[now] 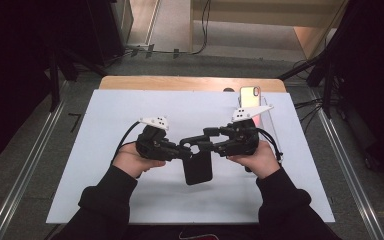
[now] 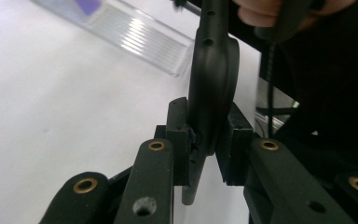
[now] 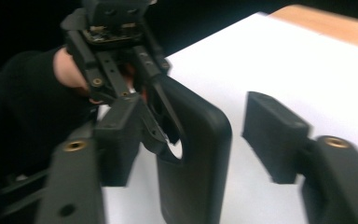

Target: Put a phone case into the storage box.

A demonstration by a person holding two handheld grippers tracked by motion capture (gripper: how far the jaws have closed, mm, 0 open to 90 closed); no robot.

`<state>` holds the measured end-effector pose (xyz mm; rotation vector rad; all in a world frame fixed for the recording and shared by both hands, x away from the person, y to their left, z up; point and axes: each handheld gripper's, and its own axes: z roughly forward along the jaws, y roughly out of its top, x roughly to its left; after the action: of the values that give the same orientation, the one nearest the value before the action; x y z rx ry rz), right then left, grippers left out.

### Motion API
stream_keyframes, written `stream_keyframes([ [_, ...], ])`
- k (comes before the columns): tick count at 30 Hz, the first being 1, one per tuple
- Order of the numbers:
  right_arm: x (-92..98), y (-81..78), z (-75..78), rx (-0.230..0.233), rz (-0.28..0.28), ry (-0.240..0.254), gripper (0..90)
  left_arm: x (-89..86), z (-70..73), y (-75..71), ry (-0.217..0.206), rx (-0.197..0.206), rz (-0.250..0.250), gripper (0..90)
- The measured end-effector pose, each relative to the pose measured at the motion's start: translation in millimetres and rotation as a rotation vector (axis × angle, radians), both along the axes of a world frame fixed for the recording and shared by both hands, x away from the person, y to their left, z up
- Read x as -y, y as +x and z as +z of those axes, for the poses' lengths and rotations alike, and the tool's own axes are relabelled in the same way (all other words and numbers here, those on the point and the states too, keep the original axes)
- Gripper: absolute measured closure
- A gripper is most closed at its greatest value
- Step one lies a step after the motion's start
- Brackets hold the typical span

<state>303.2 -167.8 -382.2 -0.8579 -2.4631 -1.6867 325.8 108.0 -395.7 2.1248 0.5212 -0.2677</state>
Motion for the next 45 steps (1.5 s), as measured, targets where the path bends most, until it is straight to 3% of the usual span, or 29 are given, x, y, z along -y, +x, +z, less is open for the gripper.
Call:
stream_keyframes([
  [4, 2.0, 0.1, 0.0, 0.007, -0.061, -0.02, 26.6, -6.0, 4.1, 3.1, 0.008, -0.022, 0.065, 77.4],
  [7, 1.1, 0.5, -1.8, 0.005, -0.101, -0.056, 25.7, -8.5, 6.6, 4.5, 0.021, -0.023, 0.111, 77.4],
  [11, -0.2, 0.3, -6.8, 0.009, -0.087, -0.053, 20.1, -8.1, 8.2, 3.7, 0.052, -0.009, 0.161, 77.4],
  [12, -1.2, -0.3, -8.1, 0.021, -0.093, -0.053, 16.6, -8.1, 8.5, 3.9, 0.055, -0.006, 0.168, 77.4],
  [14, -3.6, -0.4, -10.3, 0.025, -0.115, -0.082, 0.9, -8.0, 9.4, 3.8, 0.059, -0.005, 0.18, 77.4],
  [15, -5.2, -0.3, -11.5, 0.019, -0.129, -0.102, 0.0, -7.8, 10.0, 3.7, 0.065, -0.001, 0.192, 77.4],
  [19, -9.1, -3.6, -14.6, 0.026, -0.169, -0.121, 0.0, -6.7, 12.8, 2.3, 0.081, 0.005, 0.24, 77.3],
  [22, -11.9, -5.5, -17.8, 0.006, -0.208, -0.107, 0.0, -5.8, 13.9, 2.3, 0.094, 0.011, 0.276, 77.3],
  [27, -20.2, -11.1, -25.3, 0.019, -0.288, -0.133, 0.0, -5.4, 14.8, 2.5, 0.091, -0.01, 0.329, 77.4],
  [31, -25.6, -14.4, -30.6, 0.009, -0.295, -0.102, 0.0, -4.2, 16.9, 0.8, 0.092, -0.023, 0.371, 77.3],
  [34, -30.9, -16.7, -33.8, 0.021, -0.313, -0.118, 0.0, -3.4, 19.2, -0.9, 0.084, -0.032, 0.398, 77.3],
  [45, -48.4, -20.6, -44.1, 0.015, -0.346, -0.131, 0.0, 1.4, 17.1, -4.4, 0.082, -0.042, 0.409, 77.3],
])
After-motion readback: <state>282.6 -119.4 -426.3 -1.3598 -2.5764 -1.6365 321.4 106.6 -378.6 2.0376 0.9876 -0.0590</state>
